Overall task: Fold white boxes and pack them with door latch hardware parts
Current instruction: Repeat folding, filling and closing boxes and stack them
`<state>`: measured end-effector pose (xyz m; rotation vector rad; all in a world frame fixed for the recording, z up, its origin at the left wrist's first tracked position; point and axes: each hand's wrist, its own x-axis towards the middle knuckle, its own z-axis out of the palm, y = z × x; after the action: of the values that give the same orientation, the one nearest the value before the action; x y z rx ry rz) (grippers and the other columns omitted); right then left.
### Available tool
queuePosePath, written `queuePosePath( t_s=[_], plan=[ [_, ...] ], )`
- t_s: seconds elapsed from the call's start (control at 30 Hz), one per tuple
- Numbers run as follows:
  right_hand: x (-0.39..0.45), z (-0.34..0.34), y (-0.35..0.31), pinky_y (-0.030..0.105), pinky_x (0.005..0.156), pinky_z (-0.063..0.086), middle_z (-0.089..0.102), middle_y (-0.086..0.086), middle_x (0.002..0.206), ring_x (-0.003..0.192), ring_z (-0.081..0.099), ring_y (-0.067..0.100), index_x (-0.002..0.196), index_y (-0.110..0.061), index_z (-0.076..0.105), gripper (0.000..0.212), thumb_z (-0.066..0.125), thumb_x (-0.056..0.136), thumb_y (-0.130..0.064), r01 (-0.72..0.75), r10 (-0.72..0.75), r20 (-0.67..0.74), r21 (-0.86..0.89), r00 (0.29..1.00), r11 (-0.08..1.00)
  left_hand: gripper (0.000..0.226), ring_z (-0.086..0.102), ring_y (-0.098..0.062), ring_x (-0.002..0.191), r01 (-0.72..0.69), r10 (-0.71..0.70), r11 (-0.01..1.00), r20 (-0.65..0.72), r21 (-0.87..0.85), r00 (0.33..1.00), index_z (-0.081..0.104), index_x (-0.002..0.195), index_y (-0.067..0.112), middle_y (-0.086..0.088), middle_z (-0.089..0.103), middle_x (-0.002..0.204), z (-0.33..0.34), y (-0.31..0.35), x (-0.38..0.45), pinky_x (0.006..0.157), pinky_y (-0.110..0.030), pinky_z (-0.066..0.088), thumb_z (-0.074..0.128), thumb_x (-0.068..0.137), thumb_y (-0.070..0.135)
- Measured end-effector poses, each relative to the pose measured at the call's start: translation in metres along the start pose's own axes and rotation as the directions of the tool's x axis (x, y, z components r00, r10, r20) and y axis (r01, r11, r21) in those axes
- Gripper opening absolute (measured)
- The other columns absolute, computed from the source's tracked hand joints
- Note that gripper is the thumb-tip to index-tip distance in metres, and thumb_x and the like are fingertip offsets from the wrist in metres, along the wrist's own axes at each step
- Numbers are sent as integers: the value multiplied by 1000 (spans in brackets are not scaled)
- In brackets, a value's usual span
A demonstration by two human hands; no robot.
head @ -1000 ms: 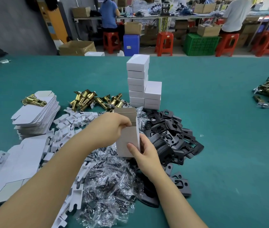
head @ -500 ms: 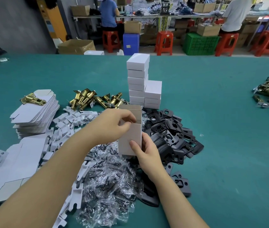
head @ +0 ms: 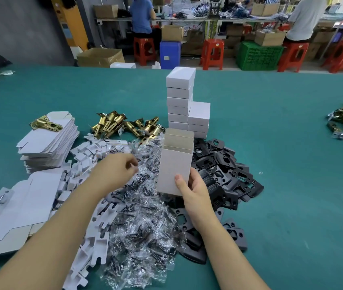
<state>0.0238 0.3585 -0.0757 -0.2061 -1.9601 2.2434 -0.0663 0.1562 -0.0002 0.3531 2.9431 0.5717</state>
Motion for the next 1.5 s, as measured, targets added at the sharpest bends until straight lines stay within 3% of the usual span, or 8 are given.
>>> queuePosePath(
  t_s=[0.17, 0.37, 0.5, 0.8, 1.13, 1.23, 1.33, 1.5],
  plan=[
    [0, 0, -1, 21, 86, 57, 73, -21, 114, 107, 69, 3, 118, -40, 60, 23, 62, 102, -23, -14, 14, -11, 5, 1000, 1000, 41, 62, -12, 90, -6, -5, 982, 57, 189, 998, 63, 122, 30, 4, 60, 122, 23, -1, -1, 77, -32, 53, 69, 90, 55],
    [-2, 0, -2, 23, 88, 57, 73, -21, 114, 107, 69, 3, 119, -39, 59, 24, 62, 103, -22, -7, 6, -7, -14, 1000, 1000, 61, 62, -10, 86, 11, -18, 991, 57, 135, 998, 53, 139, 28, 3, 60, 118, 25, 2, 2, 73, -32, 52, 75, 87, 48],
    [-2, 0, -3, 21, 88, 57, 73, -21, 116, 108, 69, 3, 119, -41, 60, 24, 62, 101, -24, -1, 1, -2, -15, 1000, 1000, 56, 63, -14, 83, 63, -71, 990, 65, 124, 995, 60, 133, 24, -4, 45, 145, 25, 5, 3, 79, -33, 55, 77, 85, 48],
    [-3, 0, -4, 19, 87, 56, 72, -23, 115, 108, 68, 2, 119, -42, 58, 26, 62, 102, -22, 9, -9, 8, -24, 1000, 1000, 23, 63, -15, 78, 61, -57, 988, 35, -144, 998, 62, 102, 27, 1, 64, 92, 18, 1, 4, 68, -34, 54, 79, 87, 32],
    [-2, 1, -2, 20, 88, 56, 72, -21, 115, 108, 69, 3, 120, -39, 59, 26, 63, 103, -20, 8, -8, 4, -17, 1000, 1000, 10, 64, -17, 80, 3, 6, 957, 28, -290, 1000, 66, 95, 22, 4, 68, 90, 13, 4, -2, 64, -25, 48, 74, 92, 16],
    [-2, 1, -3, 19, 87, 56, 72, -23, 115, 108, 68, 2, 119, -40, 58, 27, 63, 103, -20, 4, -4, 5, -19, 1000, 1000, 19, 63, -13, 79, -15, 18, 983, 16, -181, 1000, 66, 113, 24, 5, 67, 97, 14, 6, -2, 61, -24, 46, 66, 97, 13],
    [-2, 0, -2, 24, 89, 57, 73, -21, 114, 108, 69, 4, 119, -40, 59, 26, 63, 102, -20, 2, -2, 4, -24, 1000, 1000, 26, 66, -18, 98, -53, 56, 994, -28, 93, 998, 71, 120, 18, 1, 69, 117, 14, 11, -1, 84, -35, 57, 58, 100, 9],
    [-1, 0, -2, 27, 89, 57, 73, -18, 115, 107, 69, 6, 120, -39, 59, 25, 63, 102, -22, 8, -8, 4, -26, 1000, 1000, 24, 54, -12, 84, -166, 189, 913, -24, 374, 982, 66, 109, 24, 6, 62, 112, 30, 19, -8, 62, -22, 40, 59, 94, 7]
  ],
)
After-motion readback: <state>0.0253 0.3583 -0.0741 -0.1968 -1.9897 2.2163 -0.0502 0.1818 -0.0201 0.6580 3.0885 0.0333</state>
